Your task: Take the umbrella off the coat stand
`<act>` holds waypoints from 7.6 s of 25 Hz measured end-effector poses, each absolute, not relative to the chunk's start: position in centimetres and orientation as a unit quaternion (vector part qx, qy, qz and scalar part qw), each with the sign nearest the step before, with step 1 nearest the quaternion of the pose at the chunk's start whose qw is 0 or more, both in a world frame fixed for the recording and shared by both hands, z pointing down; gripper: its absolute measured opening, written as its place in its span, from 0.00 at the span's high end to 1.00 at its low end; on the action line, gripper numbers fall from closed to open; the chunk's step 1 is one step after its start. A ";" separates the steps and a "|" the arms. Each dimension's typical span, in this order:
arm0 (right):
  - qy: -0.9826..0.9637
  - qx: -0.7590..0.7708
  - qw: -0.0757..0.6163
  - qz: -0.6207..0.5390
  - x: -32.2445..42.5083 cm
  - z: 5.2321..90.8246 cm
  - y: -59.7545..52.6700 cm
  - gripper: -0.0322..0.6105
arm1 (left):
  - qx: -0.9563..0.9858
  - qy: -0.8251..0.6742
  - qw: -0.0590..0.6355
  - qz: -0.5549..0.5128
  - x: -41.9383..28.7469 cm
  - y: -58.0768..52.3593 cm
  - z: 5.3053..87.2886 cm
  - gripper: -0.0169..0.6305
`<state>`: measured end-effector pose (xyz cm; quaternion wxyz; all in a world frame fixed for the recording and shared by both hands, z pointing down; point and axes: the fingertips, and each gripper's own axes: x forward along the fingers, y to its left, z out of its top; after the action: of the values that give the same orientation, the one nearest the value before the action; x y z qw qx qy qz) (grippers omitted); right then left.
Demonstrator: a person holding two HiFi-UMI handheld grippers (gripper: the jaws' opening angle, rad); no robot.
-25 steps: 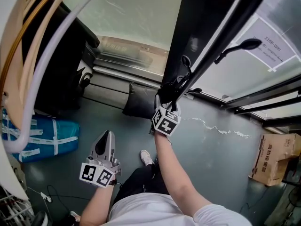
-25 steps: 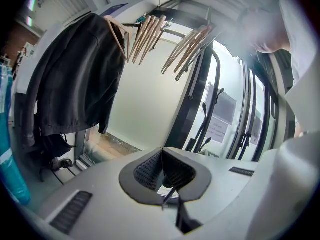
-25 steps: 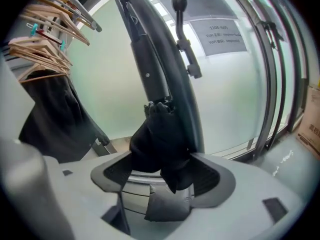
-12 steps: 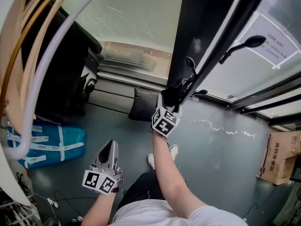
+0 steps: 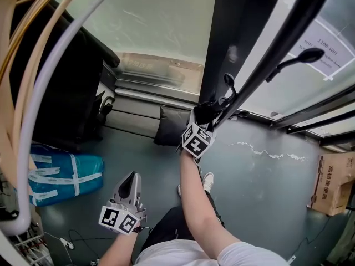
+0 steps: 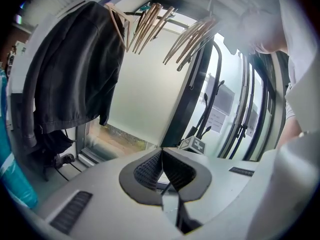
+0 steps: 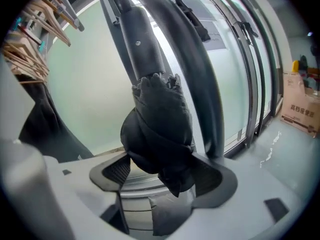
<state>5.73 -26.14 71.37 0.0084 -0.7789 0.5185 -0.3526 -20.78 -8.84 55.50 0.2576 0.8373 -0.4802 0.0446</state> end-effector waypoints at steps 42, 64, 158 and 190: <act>0.675 -0.674 -0.056 -0.293 3.5 69.7 -25.8 0.55 | 0.837 -0.474 0.273 0.034 -20.0 -7.1 56.0 0.94; 0.727 -0.641 -0.092 -0.228 3.4 63.5 -24.9 0.55 | 0.825 -0.494 0.273 -0.016 -19.4 -5.4 54.3 0.94; 0.851 -0.507 -0.119 -0.061 -1.5 43.6 -28.2 0.55 | 0.788 -0.556 0.230 -0.132 -17.6 -7.9 47.1 0.94; 0.868 -0.476 -0.121 -0.075 -2.4 42.3 -30.2 0.55 | 0.784 -0.557 0.241 -0.133 -18.1 -9.3 47.8 0.94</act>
<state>-2.43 -30.18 42.32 -0.1207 -0.4755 0.8681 -0.0754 -18.13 -9.33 47.76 0.2414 0.7838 -0.5565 -0.1328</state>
